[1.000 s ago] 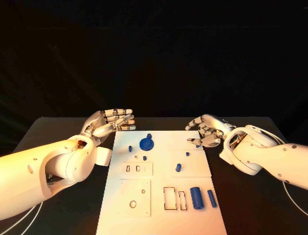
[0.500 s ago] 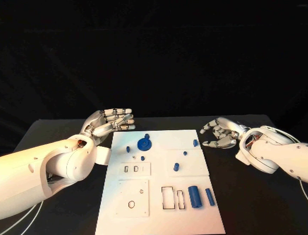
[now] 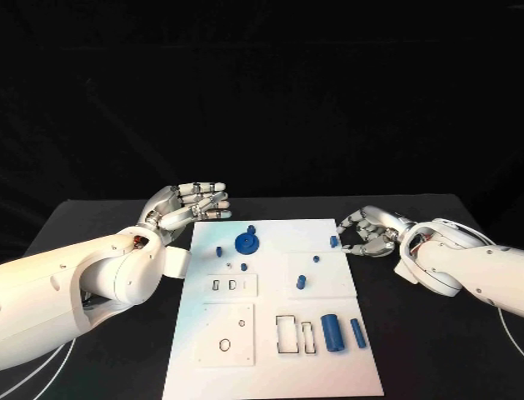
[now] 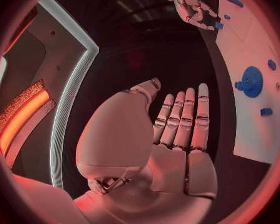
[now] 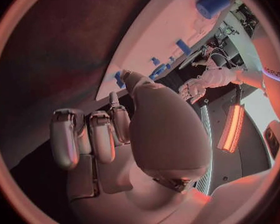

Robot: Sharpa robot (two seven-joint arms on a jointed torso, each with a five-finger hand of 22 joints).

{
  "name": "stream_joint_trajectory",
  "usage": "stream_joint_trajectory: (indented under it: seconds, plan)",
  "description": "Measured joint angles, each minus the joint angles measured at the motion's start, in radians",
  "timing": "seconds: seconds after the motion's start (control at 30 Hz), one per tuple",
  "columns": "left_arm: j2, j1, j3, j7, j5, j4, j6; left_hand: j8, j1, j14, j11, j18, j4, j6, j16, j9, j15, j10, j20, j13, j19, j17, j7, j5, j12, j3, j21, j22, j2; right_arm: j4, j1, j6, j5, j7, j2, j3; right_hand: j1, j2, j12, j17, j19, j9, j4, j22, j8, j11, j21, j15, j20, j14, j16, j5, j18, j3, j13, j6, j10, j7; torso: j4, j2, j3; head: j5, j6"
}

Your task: Assemble the parts on the task board

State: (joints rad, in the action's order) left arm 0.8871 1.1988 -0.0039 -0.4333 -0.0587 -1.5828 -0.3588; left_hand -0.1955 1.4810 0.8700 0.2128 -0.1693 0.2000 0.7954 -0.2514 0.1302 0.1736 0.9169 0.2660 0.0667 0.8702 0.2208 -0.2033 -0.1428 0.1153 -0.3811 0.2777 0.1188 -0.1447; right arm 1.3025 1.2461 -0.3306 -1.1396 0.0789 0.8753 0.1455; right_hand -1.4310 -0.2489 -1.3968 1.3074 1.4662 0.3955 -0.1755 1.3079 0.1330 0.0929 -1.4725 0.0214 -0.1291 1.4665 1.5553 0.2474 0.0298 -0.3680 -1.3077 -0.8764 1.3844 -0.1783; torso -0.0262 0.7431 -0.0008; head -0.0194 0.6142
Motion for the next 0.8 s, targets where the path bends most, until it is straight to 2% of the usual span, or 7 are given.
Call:
stream_joint_trajectory:
  seconds: [0.27, 0.8]
  plan:
    - [-0.001, 0.0, 0.0, 0.0, 0.0, 0.001, 0.001, 0.0, 0.0, 0.0, 0.0, 0.0, 0.0, 0.0, 0.0, 0.0, 0.0, 0.0, 0.0, 0.0, 0.0, 0.0, 0.0, 0.0, 0.0, 0.0, 0.0, 0.0, 0.0, -0.027, -0.008, -0.001, 0.005, 0.001, -0.024, 0.0, 0.007, 0.007, -0.004, 0.0, 0.0, 0.0, -0.002, 0.0, 0.0, 0.003, -0.005, 0.0, 0.0, 0.0, 0.0, 0.0, 0.0, -0.008, 0.0, -0.007, 0.003, -0.001, 0.0005, 0.0, -0.0007, 0.003, 0.004]
    - [-0.001, 0.0, 0.0, 0.0, 0.0, 0.004, 0.002, 0.0, 0.0, 0.0, 0.0, 0.0, 0.0, 0.0, 0.0, -0.001, 0.0, 0.0, 0.0, 0.0, 0.0, 0.0, 0.0, 0.0, 0.0, 0.0, 0.0, 0.0, 0.0, -0.034, -0.012, -0.001, 0.013, 0.007, -0.047, 0.0, 0.012, 0.012, -0.011, 0.0, 0.0, -0.001, -0.007, 0.0, 0.0, -0.001, -0.005, 0.0, 0.0, 0.0, 0.0, 0.0, 0.0, -0.018, 0.0, -0.015, 0.006, -0.002, 0.0022, -0.002, -0.0007, 0.003, 0.006]
